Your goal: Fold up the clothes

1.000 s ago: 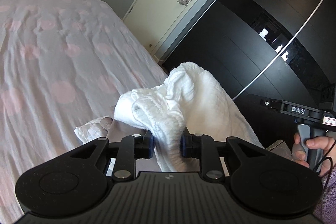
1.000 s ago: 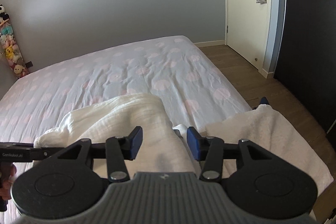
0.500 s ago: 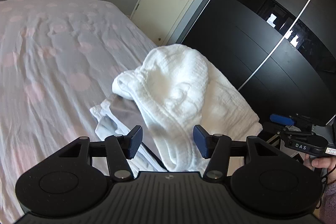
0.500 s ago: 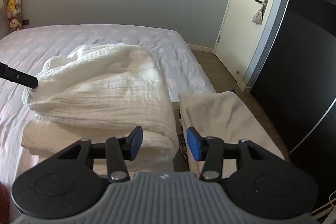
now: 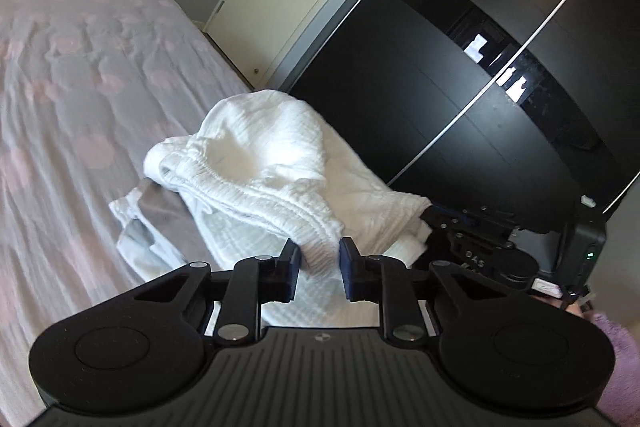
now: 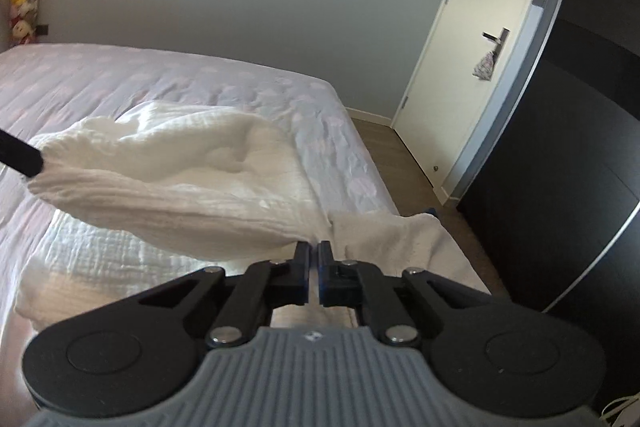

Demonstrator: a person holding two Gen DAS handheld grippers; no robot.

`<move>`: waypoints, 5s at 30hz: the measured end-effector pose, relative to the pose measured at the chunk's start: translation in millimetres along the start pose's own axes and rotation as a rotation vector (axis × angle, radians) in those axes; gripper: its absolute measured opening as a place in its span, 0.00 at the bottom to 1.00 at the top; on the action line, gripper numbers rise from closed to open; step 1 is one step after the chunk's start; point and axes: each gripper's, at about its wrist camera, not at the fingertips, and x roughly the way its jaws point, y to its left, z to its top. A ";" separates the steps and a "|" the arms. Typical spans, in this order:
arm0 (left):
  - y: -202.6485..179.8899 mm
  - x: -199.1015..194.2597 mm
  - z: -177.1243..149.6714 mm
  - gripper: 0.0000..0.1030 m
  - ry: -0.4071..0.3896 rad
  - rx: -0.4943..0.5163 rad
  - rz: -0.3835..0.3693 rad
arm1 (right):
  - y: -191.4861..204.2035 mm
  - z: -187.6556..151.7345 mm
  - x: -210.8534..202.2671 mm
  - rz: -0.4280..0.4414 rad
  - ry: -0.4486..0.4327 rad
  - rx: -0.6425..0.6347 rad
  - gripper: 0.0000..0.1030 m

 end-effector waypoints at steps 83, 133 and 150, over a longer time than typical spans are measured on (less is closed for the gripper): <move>-31.0 -32.7 -55.8 0.47 -0.196 0.332 0.280 | 91.8 -50.9 -47.6 0.075 -0.084 0.438 0.70; -101.1 -146.1 -167.8 0.72 -0.364 0.502 0.543 | 181.4 -85.0 -206.7 0.005 -0.240 0.427 0.86; -100.8 -144.1 -165.8 0.72 -0.329 0.442 0.517 | 185.4 -87.1 -207.6 -0.005 -0.246 0.408 0.87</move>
